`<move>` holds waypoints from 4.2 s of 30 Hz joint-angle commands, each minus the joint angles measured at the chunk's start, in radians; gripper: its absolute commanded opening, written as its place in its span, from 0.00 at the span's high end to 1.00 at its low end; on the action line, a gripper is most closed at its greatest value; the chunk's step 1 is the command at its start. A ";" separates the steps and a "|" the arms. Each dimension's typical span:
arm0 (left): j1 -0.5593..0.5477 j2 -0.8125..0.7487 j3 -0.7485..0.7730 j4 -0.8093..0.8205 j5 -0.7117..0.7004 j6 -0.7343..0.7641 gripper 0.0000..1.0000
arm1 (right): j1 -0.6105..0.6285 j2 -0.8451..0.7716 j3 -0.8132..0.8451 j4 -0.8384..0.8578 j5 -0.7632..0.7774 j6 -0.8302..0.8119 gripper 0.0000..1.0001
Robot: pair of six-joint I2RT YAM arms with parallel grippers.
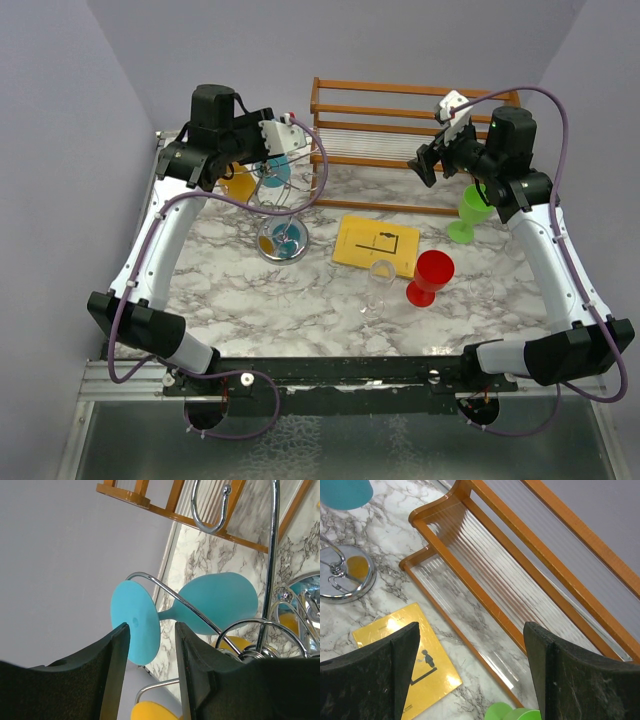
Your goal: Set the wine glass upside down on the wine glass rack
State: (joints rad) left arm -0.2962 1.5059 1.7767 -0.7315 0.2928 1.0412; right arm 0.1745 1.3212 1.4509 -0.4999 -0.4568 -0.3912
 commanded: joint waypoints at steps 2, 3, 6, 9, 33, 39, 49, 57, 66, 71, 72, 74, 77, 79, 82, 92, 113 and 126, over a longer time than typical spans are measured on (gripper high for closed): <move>0.013 0.015 0.044 -0.013 0.074 -0.031 0.56 | -0.006 -0.027 -0.012 0.034 0.026 -0.012 0.16; 0.014 0.018 0.050 -0.013 0.077 -0.031 0.56 | -0.006 -0.027 -0.013 0.035 0.026 -0.011 0.16; 0.016 0.027 0.066 -0.013 0.076 -0.027 0.55 | -0.006 -0.025 -0.019 0.035 0.027 -0.011 0.16; 0.016 0.035 0.081 -0.011 0.074 -0.026 0.55 | -0.005 -0.024 -0.020 0.037 0.027 -0.013 0.16; 0.022 0.040 0.173 0.033 0.117 -0.153 0.54 | -0.006 -0.015 -0.014 0.036 0.024 -0.011 0.16; 0.022 0.035 0.196 0.211 0.004 -0.396 0.44 | -0.006 -0.044 -0.027 0.018 0.070 -0.003 0.16; 0.024 0.029 0.260 0.244 -0.218 -0.688 0.05 | -0.038 -0.155 -0.122 -0.034 0.340 0.013 0.16; 0.024 0.022 0.290 0.135 -0.185 -0.727 0.01 | -0.350 -0.232 -0.222 -0.047 0.366 0.116 0.19; 0.024 0.035 0.336 0.079 -0.135 -0.730 0.01 | -0.415 -0.189 -0.334 -0.018 0.447 0.095 0.28; 0.025 0.030 0.331 0.075 -0.141 -0.723 0.01 | -0.415 -0.082 -0.278 -0.042 0.425 0.104 0.34; 0.026 0.029 0.331 0.074 -0.142 -0.721 0.01 | -0.415 -0.061 -0.265 -0.049 0.420 0.107 0.35; 0.025 0.027 0.330 0.073 -0.143 -0.719 0.01 | -0.415 -0.023 -0.239 -0.067 0.405 0.109 0.39; 0.025 0.027 0.331 0.069 -0.143 -0.716 0.01 | -0.415 0.022 -0.214 -0.085 0.389 0.110 0.44; 0.026 0.024 0.330 0.067 -0.142 -0.711 0.01 | -0.415 0.045 -0.206 -0.092 0.379 0.113 0.46; 0.025 0.019 0.325 0.063 -0.142 -0.703 0.01 | -0.415 0.075 -0.193 -0.103 0.364 0.111 0.50; 0.025 0.030 0.337 0.053 -0.138 -0.699 0.01 | -0.412 0.182 -0.136 -0.153 0.320 0.108 0.62; 0.025 0.030 0.320 0.052 -0.167 -0.671 0.01 | -0.397 0.179 -0.074 -0.227 0.193 0.075 0.99; 0.026 0.004 0.318 0.087 -0.203 -0.756 0.01 | -0.379 0.085 0.120 -0.414 -0.147 -0.068 0.99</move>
State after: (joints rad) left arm -0.2756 1.5528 2.0850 -0.6708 0.0994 0.3267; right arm -0.2218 1.4376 1.4975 -0.8463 -0.4282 -0.4168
